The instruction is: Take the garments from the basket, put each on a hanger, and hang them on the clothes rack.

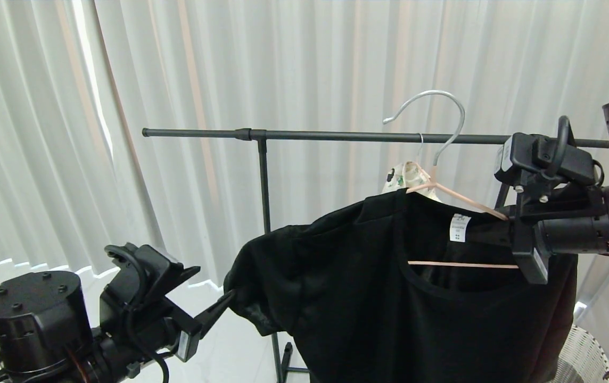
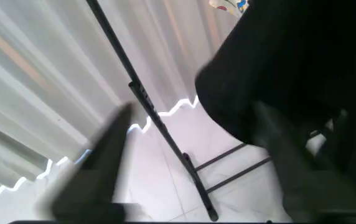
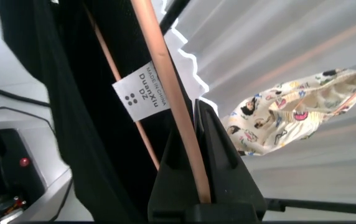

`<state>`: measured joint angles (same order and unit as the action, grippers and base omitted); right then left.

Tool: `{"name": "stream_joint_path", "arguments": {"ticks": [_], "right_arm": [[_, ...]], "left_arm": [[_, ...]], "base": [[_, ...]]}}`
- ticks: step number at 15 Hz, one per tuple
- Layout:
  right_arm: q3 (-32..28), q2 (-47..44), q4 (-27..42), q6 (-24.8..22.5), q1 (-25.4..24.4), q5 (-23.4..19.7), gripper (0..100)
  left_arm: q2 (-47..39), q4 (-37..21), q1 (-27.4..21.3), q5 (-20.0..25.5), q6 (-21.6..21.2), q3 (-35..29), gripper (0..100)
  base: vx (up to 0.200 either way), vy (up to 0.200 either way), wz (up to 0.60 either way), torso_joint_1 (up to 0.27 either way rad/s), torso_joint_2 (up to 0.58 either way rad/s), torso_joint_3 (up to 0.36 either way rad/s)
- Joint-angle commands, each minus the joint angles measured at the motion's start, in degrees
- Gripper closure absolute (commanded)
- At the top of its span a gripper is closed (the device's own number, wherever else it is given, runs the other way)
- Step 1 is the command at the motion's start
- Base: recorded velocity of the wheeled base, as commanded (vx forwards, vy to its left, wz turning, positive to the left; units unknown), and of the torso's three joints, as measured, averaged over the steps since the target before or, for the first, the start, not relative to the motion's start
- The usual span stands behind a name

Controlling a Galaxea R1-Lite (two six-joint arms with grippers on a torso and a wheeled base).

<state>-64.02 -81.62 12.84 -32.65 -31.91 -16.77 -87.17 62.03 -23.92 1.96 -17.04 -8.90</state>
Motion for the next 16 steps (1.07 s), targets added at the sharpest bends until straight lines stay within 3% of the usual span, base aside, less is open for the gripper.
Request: {"name": "stream_joint_path", "arguments": {"ticks": [1, 4, 8, 9, 12, 15, 16], "right_arm": [[0.04, 0.32, 0.00, -0.14, -0.52, -0.10, 100], [1.01, 0.58, -0.09, -0.05, 0.01, 0.34, 100], [3.12, 2.78, -0.27, 0.21, 2.56, 0.34, 100], [3.12, 2.78, -0.27, 0.21, 2.91, 0.34, 100], [3.03, 2.34, -0.36, 0.13, 2.82, 0.34, 100], [2.85, 2.43, -0.36, 0.13, 2.82, 0.34, 100], [2.85, 2.51, -0.36, 0.13, 2.82, 0.34, 100]], "left_arm": [[-2.03, 0.03, 0.28, 0.06, -0.01, -0.51, 100], [-2.03, 0.03, 1.77, -0.20, 0.08, -0.15, 100], [-4.76, 0.03, 14.69, -0.73, -0.54, 1.52, 100], [-5.02, 0.03, 15.57, -1.17, -0.54, 1.78, 100], [-4.23, 4.60, 9.94, -1.08, -0.18, 1.87, 100], [-4.06, 5.47, 5.72, -1.17, -1.06, 3.80, 100], [-4.06, 5.56, 5.29, -1.17, -1.77, 3.80, 0]], "base": [[0.000, 0.000, 0.00, 0.000, 0.00, 0.000], [0.000, 0.000, 0.00, 0.000, 0.00, 0.000], [0.000, 0.000, 0.00, 0.000, 0.00, 0.000], [0.000, 0.000, 0.00, 0.000, 0.00, 0.000], [0.000, 0.000, 0.00, 0.000, 0.00, 0.000], [0.000, 0.000, 0.00, 0.000, 0.00, 0.000], [0.000, 0.000, 0.00, 0.000, 0.00, 0.000]]}}
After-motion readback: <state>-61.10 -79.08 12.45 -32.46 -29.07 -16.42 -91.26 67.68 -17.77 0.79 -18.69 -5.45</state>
